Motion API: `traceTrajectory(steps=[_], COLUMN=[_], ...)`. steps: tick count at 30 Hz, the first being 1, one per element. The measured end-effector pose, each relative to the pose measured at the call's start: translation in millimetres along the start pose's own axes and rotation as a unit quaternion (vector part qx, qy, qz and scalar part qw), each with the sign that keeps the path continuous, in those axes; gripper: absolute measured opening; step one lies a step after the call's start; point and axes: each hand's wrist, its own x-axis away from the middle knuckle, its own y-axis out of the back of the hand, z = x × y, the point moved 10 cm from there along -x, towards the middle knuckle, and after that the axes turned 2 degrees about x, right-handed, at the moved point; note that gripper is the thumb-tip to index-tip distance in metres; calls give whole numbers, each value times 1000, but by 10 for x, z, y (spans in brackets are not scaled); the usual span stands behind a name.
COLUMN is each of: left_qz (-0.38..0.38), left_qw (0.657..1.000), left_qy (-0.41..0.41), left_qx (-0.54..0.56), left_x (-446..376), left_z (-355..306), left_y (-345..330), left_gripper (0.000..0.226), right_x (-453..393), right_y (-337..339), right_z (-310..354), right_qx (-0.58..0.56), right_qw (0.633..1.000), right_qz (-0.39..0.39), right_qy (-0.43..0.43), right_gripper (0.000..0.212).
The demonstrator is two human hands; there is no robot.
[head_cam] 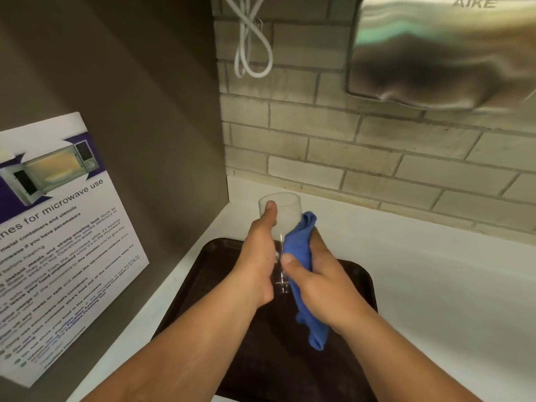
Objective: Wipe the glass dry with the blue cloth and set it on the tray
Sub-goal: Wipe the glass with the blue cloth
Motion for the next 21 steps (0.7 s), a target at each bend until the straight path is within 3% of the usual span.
traceTrajectory(steps=[2, 4, 7, 9, 11, 13, 16, 21], left_qz=[19, 28, 67, 40, 17, 18, 81, 129], left_qw=[1000, 999, 995, 995, 996, 997, 993, 989], left_qy=[19, 32, 38, 44, 53, 58, 74, 59], left_qx=[1, 14, 61, 77, 66, 38, 31, 41], left_x=[54, 89, 55, 21, 15, 49, 115, 74], left_z=[120, 164, 95, 36, 57, 137, 306, 266], left_y=[-87, -102, -107, -15, 37, 4, -167, -169], left_gripper=[66, 57, 66, 73, 78, 78, 75, 69], right_x=[-117, -223, -250, -116, 28, 39, -92, -224], right_y=[169, 353, 371, 203, 39, 67, 326, 511], right_z=[118, 206, 109, 28, 3, 49, 130, 136], right_qx=[4, -13, -77, -102, -55, -6, -4, -91], right_qw=[997, 994, 992, 993, 998, 1000, 994, 988], right_qz=[-69, -113, -93, -35, 9, -25, -110, -123], right_qy=[20, 8, -35, -47, -20, 13, 7, -27], right_gripper=[54, 36, 29, 38, 40, 35, 26, 23])
